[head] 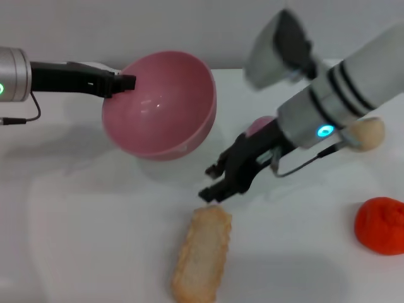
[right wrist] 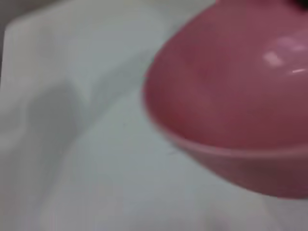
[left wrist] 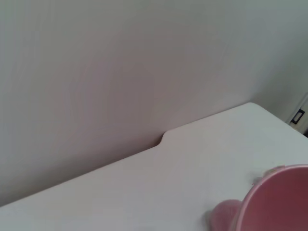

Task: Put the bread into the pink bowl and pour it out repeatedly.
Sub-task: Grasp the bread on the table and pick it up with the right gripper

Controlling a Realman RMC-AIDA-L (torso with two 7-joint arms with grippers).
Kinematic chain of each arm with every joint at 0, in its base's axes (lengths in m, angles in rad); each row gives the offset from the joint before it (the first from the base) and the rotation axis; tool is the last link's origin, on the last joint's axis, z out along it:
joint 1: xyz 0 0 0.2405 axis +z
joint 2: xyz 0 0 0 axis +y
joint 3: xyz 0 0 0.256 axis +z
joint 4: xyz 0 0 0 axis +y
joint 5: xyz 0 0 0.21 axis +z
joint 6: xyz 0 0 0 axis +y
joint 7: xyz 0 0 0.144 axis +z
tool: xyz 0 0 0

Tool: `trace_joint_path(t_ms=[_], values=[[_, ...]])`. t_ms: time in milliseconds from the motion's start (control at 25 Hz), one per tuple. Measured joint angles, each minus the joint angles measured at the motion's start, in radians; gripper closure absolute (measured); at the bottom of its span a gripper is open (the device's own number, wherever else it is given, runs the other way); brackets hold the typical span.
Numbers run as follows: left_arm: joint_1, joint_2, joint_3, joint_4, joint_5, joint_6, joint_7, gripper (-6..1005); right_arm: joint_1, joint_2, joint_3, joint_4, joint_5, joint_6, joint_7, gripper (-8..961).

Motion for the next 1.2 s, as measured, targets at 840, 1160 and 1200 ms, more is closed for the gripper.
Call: trace_joint_path(t_ms=[840, 1160, 1200], values=[[0.038, -0.010, 0.000, 0.004, 0.000, 0.040, 0.026, 951, 0.053, 0.035, -0.291, -0.015, 0.076, 0.073, 0.063, 337], [0.038, -0.006, 0.000, 0.004, 0.000, 0.042, 0.027, 951, 0.048, 0.033, -0.320, -0.014, 0.071, 0.078, 0.091, 335], [0.038, -0.005, 0.000, 0.004, 0.001, 0.043, 0.027, 951, 0.046, 0.032, -0.320, -0.012, 0.069, 0.078, 0.096, 335]])
